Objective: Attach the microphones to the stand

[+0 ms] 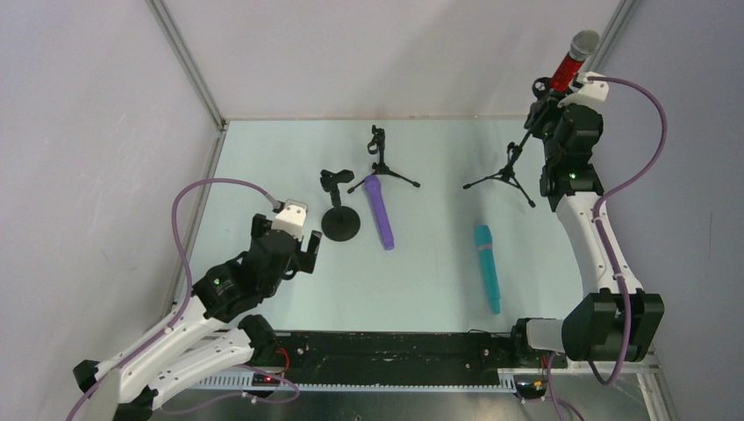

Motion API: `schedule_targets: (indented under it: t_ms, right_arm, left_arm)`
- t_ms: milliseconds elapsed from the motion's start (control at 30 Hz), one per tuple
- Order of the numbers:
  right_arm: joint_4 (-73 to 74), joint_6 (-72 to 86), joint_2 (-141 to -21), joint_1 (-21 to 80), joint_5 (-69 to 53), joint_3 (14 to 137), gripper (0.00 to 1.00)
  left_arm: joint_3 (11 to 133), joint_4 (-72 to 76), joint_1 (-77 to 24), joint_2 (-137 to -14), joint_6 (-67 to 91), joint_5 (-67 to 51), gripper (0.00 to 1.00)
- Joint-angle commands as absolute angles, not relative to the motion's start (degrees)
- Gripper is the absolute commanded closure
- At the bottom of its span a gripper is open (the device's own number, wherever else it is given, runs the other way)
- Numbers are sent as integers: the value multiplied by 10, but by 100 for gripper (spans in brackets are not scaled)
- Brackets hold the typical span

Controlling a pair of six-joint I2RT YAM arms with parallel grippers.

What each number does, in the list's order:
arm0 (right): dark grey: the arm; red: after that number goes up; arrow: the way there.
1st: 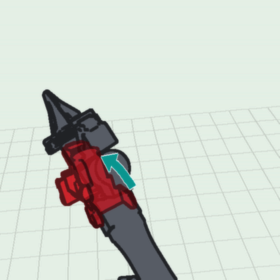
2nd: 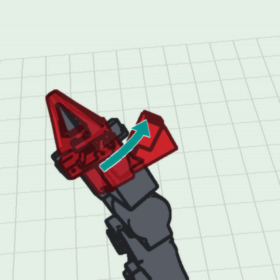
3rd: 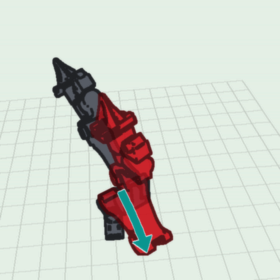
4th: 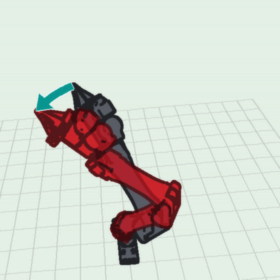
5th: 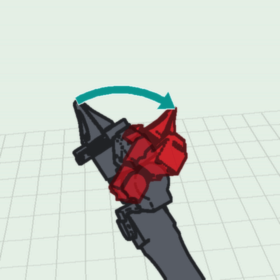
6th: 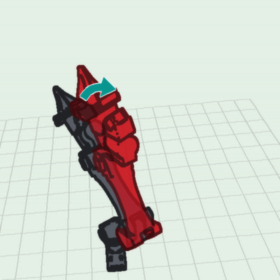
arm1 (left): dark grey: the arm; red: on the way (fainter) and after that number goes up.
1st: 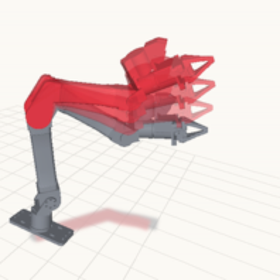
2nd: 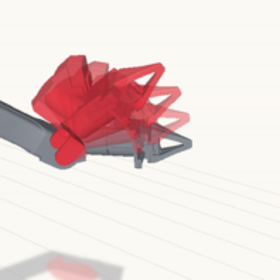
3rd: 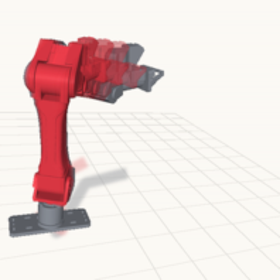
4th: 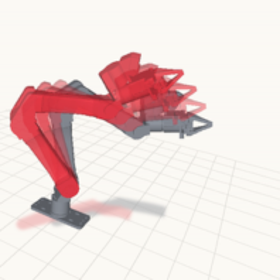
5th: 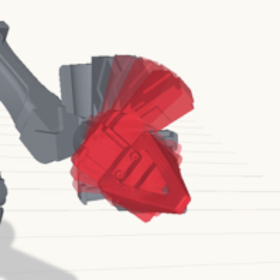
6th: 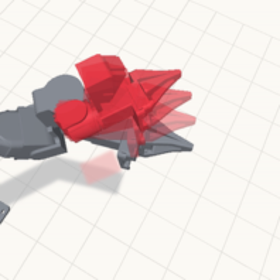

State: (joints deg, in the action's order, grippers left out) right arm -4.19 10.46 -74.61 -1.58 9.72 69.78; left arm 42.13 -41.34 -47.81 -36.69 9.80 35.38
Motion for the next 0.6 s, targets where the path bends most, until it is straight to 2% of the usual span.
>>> schedule_targets:
  t_ms: [0, 567]
  right_arm:
    - [-172, 101, -748, -38, 144, 732, 100]
    - [-242, 35, -831, -70, 205, 720, 100]
  left_arm:
    - [444, -412, -476, -361, 87, 358, 2]
    - [444, -412, -476, -362, 87, 358, 2]
